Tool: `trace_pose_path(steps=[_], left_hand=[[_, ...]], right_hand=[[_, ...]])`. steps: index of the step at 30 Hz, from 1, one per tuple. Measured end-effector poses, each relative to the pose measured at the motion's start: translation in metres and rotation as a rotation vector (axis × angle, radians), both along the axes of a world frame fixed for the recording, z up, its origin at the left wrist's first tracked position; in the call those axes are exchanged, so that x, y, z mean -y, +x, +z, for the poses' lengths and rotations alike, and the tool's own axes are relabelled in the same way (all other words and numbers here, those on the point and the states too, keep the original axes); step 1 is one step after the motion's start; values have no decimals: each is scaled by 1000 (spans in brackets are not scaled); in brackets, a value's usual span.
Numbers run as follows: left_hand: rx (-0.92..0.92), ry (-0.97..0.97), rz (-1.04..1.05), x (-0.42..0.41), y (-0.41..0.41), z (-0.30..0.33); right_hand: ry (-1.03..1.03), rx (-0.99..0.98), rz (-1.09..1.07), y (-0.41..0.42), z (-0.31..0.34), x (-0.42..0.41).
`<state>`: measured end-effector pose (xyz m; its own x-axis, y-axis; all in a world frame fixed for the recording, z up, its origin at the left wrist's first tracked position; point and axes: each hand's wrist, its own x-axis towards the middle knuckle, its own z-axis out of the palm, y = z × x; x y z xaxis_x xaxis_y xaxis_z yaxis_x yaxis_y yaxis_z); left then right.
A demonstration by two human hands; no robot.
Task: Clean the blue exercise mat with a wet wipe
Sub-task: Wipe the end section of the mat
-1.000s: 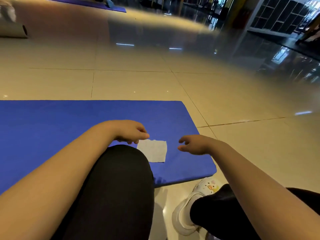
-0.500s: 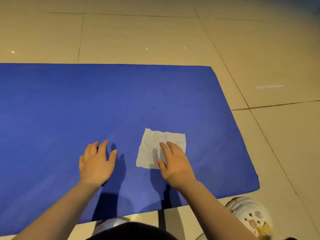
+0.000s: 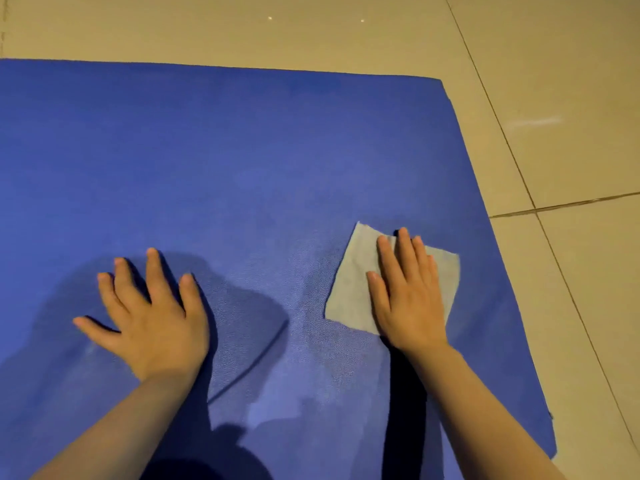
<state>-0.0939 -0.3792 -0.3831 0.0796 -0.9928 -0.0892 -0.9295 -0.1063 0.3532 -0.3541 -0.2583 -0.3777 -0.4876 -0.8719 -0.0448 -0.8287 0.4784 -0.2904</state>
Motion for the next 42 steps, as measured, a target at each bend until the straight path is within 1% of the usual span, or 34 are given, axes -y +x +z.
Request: trace_pose_path(steps=[3,6,9,11,14,16,18,19,20,21,23,26,28,30,32,33,34,35,37,38,39,40,41,42], left_hand=[[28,-4,12,2,-4,1],[44,-2,32,3,-10,2],[65,-34,51,2,-12,-1],[74,-71,59,0,-12,-3],[114,-131,43,-1,-14,-7],[127,-142,43,0,-13,-9],[133,-147,41,-2,-11,-10],[139,-149,39,-2,-11,-10],[144,-151,36,-2,-11,-10],[142,-151,33,-2,-11,-10],[132,-146,27,-1,-11,-11],[134,-135,30,-1,-10,-11],[136,-127,29,-1,-10,-11],[135,-113,33,0,-10,-10],[115,-89,37,1,-11,-9],[106,-79,38,1,-10,-8],[103,-75,40,1,-10,-8],[107,-74,41,1,-10,-8],[119,-70,40,2,-10,-8],[119,-68,37,2,-10,-8],[117,-68,37,3,-11,-7],[123,-76,37,3,-10,-8],[137,-90,32,2,-8,-10],[151,-109,21,0,-6,-14]], right_hand=[[61,-84,-111,-73,4,-1],[103,-158,-309,-126,7,4],[46,-150,-449,-124,4,32],[-5,-95,-443,-88,-1,65],[-59,-88,-257,-9,-12,109],[-90,-113,-47,51,-15,127],[-133,-58,229,92,-11,134],[-150,-24,348,96,-11,134],[-154,-7,414,87,-11,131],[-138,-26,415,70,-12,125],[-85,-79,284,14,-17,106],[1,-150,-50,-83,-12,68],[72,-114,-280,-124,-5,49],[75,-76,-451,-133,2,46],[60,-64,-601,-114,4,59],[44,-54,-636,-97,3,68],[6,-51,-623,-77,2,79],[-23,-45,-557,-57,0,88],[-95,-25,-367,-13,-6,106],[-119,-34,-305,9,-11,115],[-94,-39,-216,35,-12,124],[-92,30,-60,59,-4,132],[-174,81,96,80,-6,136],[-142,117,300,97,1,135]])
